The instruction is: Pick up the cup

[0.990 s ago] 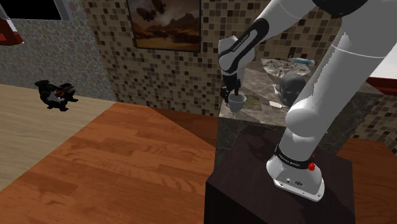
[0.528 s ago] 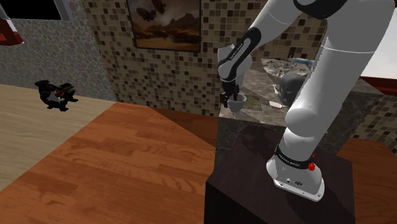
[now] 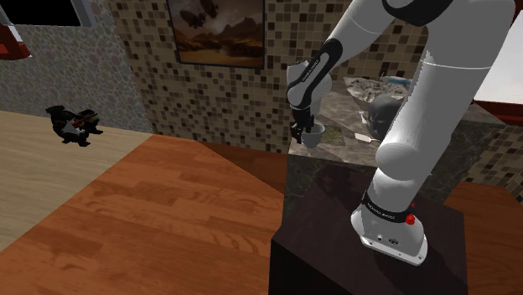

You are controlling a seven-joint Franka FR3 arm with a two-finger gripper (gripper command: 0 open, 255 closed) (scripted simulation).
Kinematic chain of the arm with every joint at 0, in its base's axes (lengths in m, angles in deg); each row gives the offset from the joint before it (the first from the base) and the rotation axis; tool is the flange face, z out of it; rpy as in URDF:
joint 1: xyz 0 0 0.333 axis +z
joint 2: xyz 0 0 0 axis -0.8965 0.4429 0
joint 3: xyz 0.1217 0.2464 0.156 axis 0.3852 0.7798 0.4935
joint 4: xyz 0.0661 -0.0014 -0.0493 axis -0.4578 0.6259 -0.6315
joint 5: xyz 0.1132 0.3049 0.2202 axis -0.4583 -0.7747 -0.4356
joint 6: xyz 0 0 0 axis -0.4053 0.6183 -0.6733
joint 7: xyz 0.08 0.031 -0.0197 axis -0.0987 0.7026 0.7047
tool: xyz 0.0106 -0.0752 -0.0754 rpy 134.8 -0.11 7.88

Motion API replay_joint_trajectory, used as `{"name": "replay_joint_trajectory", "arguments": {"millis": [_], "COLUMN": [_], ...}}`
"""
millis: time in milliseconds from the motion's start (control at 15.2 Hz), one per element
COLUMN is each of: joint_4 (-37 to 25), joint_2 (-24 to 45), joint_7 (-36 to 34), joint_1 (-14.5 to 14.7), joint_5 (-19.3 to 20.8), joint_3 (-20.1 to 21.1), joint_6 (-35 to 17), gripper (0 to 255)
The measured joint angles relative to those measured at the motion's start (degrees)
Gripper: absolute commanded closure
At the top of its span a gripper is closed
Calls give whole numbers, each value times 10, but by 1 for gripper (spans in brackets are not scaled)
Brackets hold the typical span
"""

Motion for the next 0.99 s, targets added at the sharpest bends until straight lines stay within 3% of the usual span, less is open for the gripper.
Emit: {"name": "replay_joint_trajectory", "arguments": {"millis": [330, 990], "joint_4": [-1, -16], "joint_2": [-2, -69], "joint_7": [0, 7], "joint_1": [0, 3], "joint_5": [0, -2], "joint_3": [0, 3], "joint_6": [4, 87], "gripper": [255, 255]}}
